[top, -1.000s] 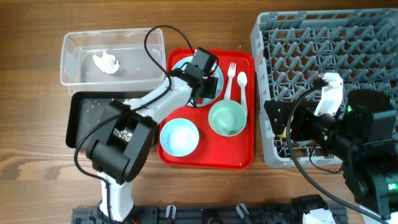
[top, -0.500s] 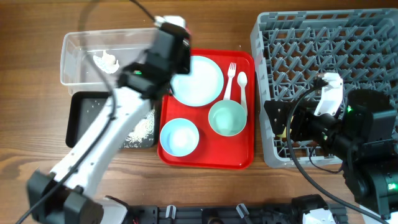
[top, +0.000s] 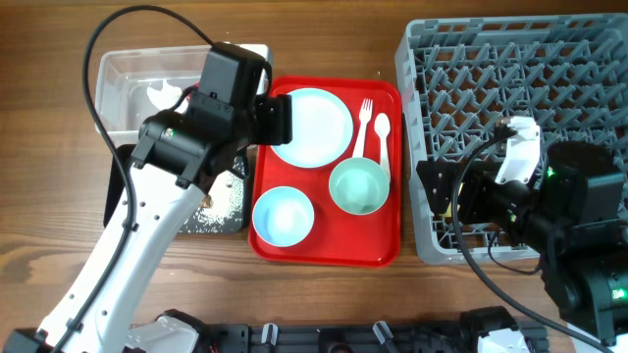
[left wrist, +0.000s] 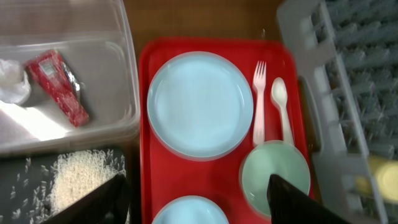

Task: Sort waste into correct bins and load items into the dishwasher rack
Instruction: 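Grasp the red ketchup packet from the plate and drop it in the bin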

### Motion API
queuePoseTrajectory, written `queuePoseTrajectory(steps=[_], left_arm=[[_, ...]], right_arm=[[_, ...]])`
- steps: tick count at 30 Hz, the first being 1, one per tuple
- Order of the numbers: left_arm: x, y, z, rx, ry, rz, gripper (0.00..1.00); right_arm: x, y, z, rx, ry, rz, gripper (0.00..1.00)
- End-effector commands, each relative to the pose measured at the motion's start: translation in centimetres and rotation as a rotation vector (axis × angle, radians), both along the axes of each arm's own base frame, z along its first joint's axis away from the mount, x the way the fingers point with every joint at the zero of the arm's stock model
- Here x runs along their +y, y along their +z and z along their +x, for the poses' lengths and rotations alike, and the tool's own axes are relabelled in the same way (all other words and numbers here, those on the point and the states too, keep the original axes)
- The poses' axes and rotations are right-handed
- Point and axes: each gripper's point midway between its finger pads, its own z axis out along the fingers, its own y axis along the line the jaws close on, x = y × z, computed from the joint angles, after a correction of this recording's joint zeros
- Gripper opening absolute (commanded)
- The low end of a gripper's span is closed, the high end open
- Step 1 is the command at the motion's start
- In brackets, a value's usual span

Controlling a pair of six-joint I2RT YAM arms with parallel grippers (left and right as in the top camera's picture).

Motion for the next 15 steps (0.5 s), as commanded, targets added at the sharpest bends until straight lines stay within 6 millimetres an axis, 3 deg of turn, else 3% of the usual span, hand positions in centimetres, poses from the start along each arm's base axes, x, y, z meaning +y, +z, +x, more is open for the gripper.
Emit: queuePoseTrajectory(steps=[1,5,8,13,15], left_arm=[[-3.2,-2.9,-4.6,0.185,-0.008,0.012,0.66],[-3.6,-3.1,-4.9,0.210,0.047,-0.024,0.65],[-3.4,-4.1,-6.2,0.286,0.075,-0.014,0.63],[-3.1,-4.8,-7.1,0.315,0.067,0.013,0.74],[-3.2,-4.7,-6.8,0.302,0.068,0.014,0.74]], right_arm=[[0.0,-0.1,-0.2,-0.001,0.014,-0.011,1.00],[0.0,-0.2,-0.2,0.006,0.014,-0.012,1.00],[0.0,-0.3,-0.3,0.012,0.013,-0.011,1.00],[0.0,-0.5,-0.5,0.026,0.013,-0.013,1.00],[0.0,-0.5,-0.5,0.024,0.013,-0.013,1.00]])
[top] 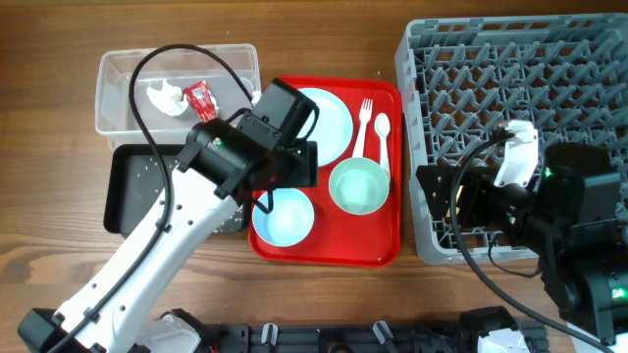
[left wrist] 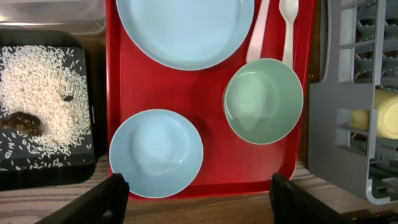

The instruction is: Sort waste into correct bins and load items into the dishwasher rack

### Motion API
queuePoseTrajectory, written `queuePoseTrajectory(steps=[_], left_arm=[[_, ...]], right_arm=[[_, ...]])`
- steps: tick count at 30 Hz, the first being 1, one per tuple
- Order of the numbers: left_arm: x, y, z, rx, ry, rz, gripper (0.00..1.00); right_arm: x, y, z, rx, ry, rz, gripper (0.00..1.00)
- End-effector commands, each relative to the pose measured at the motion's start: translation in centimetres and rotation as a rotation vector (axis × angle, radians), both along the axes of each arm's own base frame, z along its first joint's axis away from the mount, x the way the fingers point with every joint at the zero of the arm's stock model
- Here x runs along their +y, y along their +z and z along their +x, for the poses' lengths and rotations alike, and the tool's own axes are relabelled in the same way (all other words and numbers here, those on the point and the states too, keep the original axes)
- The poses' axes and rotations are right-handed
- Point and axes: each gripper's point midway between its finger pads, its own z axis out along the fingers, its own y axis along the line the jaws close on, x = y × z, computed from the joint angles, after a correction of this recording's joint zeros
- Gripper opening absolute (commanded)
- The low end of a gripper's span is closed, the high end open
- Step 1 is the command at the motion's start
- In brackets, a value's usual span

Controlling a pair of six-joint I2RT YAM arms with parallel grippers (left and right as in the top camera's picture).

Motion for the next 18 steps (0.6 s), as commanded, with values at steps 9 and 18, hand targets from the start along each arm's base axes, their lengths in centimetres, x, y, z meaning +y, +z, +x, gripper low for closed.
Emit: queuePoseTrajectory(steps=[9,18], left_arm=[[-1.0,0.0,1.1,-0.029,0.034,-0.040,0.88],[-1.5,-4.6,-0.6,0.030,-0.011,0.076,0.71]], right_arm=[[0.1,-0.5,0.5,0.018,0.014,-0.012,1.00],[0.4,-2.1,1.2,0.108,0.000,0.006,1.00]])
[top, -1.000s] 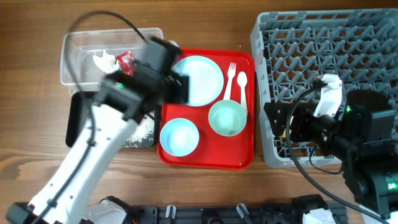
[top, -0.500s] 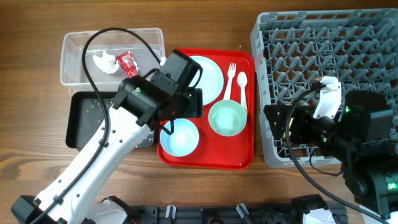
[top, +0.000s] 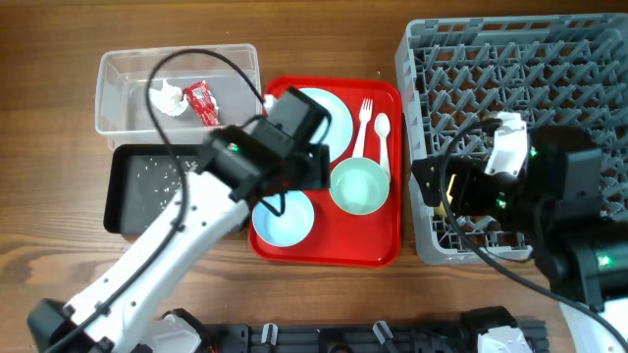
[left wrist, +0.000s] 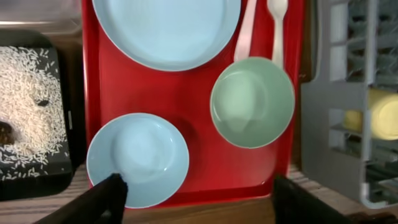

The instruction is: Sort waste into correct bins and load items into the dishwasher rack

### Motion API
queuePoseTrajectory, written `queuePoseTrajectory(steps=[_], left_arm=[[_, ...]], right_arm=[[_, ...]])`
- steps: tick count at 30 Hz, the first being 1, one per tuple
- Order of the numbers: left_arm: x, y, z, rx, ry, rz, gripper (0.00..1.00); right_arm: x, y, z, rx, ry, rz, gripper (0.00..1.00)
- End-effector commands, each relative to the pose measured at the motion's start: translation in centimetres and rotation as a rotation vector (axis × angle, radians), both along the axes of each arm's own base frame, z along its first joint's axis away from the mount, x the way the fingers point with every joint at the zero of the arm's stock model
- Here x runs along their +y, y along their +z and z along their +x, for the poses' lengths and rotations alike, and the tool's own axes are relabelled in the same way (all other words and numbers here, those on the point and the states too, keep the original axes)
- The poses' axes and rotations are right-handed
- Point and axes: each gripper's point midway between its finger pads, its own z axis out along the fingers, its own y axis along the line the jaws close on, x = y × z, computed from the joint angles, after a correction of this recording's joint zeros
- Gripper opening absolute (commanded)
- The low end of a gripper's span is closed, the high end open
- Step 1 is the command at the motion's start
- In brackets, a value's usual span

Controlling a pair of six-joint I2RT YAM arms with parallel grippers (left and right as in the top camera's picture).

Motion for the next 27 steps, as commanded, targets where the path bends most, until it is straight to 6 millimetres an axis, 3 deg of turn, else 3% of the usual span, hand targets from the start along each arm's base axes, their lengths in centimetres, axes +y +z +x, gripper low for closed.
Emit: queuePoseTrajectory(steps=[1,5,9,12,14,16,17,18,20,23,27], left_arm=[[0.6,-3.7,-0.8,0.057,0.023,0.101,0.70],[0.8,-4.4,-1.0,0.069,0.028,0.110,0.70],[1.6,-6.5,-1.9,0.111,0.044,0.139,0.72],[2.0,-6.2,-1.6,0.090,0.055,0.150,0.74],[2.9,-4.2,-0.7,0.044,0.090,0.130,0.74],[3.7,-0.5,0.3,-0.032,0.132,0.064,0.77],[4.1,1.3,0.7,-0.081,0.142,0.029,0.84],[4.6,3.1,0.9,-0.136,0.148,-0.005,0.97],[5.9,5.0,0.5,-0.194,0.178,-0.029,1.00],[6.4,6.3,-0.1,-0.229,0.182,-0.057,1.00],[6.4,6.1,0.0,-0.223,0.181,-0.052,1.00]], right_arm=[[0.3,-0.1,-0.2,0.019,0.010,0.017,1.00],[0.3,0.1,-0.2,0.005,0.016,0.014,1.00],[0.1,0.2,0.0,-0.014,0.019,-0.010,1.00],[0.1,0.1,-0.1,-0.009,0.017,-0.009,1.00],[0.0,-0.1,-0.2,0.002,0.018,-0.012,1.00],[0.0,-0.1,-0.2,0.000,0.018,-0.011,1.00],[0.0,-0.1,-0.2,0.000,0.018,-0.011,1.00],[0.0,-0.1,-0.2,0.002,0.017,-0.011,1.00],[0.1,-0.3,0.0,0.010,0.017,-0.013,1.00],[0.1,-1.0,0.4,0.037,0.018,-0.017,1.00],[0.3,-2.5,1.3,0.101,0.018,-0.026,1.00]])
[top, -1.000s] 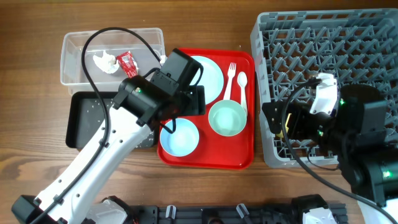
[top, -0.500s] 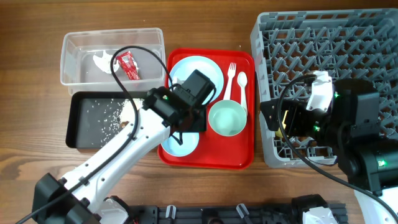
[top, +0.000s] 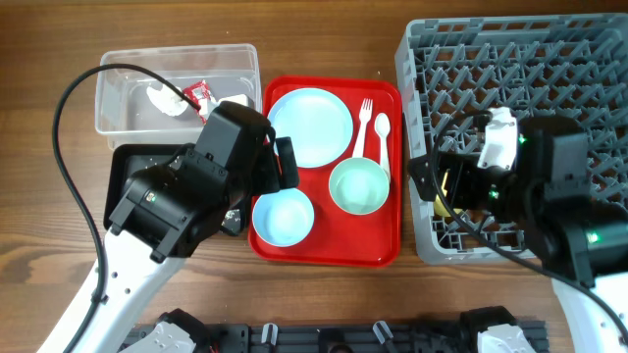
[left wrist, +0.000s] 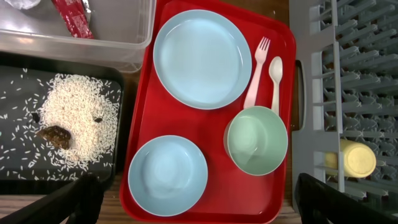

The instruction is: Sort waste into correct bins and load items into the dishwasher rack

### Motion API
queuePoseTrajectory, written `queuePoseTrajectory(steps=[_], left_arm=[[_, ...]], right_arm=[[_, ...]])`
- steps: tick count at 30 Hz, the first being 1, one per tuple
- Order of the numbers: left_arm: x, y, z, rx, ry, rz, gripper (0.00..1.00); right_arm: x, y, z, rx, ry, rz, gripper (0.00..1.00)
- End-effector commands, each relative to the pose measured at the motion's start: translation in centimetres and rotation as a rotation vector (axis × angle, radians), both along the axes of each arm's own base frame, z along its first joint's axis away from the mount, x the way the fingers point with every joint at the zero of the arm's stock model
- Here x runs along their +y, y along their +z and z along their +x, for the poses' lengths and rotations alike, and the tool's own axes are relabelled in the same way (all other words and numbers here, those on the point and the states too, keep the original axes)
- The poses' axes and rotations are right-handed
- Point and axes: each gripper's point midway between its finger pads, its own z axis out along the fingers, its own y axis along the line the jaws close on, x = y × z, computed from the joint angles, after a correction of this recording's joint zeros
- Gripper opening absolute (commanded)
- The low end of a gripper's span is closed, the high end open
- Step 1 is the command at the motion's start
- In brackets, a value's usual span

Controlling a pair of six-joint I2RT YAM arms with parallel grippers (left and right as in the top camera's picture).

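Observation:
A red tray [left wrist: 140, 118] carries a pale blue plate [left wrist: 202, 59], a white fork [left wrist: 256, 74], a white spoon [left wrist: 275, 73], a green bowl [left wrist: 256, 140] and a blue bowl [left wrist: 168, 175]. My left gripper [left wrist: 199, 211] hangs high over the tray's front edge, wide open and empty; its fingers [left wrist: 81, 199] show at the bottom corners. The grey dishwasher rack [top: 510, 88] holds a yellow cup [left wrist: 357, 158] near its front left. My right gripper [top: 435, 186] is over that corner of the rack, jaws apart.
A clear bin [left wrist: 118, 43] at the back left holds a red wrapper [left wrist: 71, 11] and crumpled white tissue [top: 162, 96]. A black tray [left wrist: 18, 93] in front of it holds spilled rice [left wrist: 78, 118] and a brown scrap [left wrist: 53, 132].
My left gripper has moved back from the bowls, so its view now takes in the whole tray, the bin and the rice tray. It is still open and empty. The right arm shifted slightly left.
My left gripper was open over the plate and the bin's edge. It then stood over the two bowls, and closer to them a moment later. Now it sits higher over the tray's front left. Nothing on the tray has moved, and the right arm stayed over the rack.

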Motion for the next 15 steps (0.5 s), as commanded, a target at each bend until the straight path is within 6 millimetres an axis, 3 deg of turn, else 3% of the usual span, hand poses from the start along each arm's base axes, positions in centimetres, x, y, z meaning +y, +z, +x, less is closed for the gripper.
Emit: queuePoseTrajectory(steps=[1,4,6,8,11,15], left_arm=[[0.3,0.0,0.4,-0.005,0.009,0.017,1.00],[0.7,-0.1,0.3,-0.004,0.020,0.036,1.00],[4.4,0.3,0.2,-0.051,0.124,0.173,1.00],[7.6,2.7,0.5,-0.176,0.238,0.208,1.00],[11.0,6.5,0.1,-0.324,0.368,0.054,1.00],[12.6,9.7,-0.5,-0.578,0.219,0.023,1.00]], right_arm=[[0.1,-1.3,0.8,0.045,0.011,-0.018,1.00],[0.2,-3.1,1.7,0.116,0.012,-0.029,1.00],[0.3,-4.6,2.4,0.173,0.012,-0.038,1.00],[0.4,-6.2,2.9,0.231,0.013,-0.047,1.00],[0.6,-8.3,3.9,0.297,0.013,-0.057,1.00],[0.9,-10.4,6.3,0.311,0.013,-0.059,1.00]])
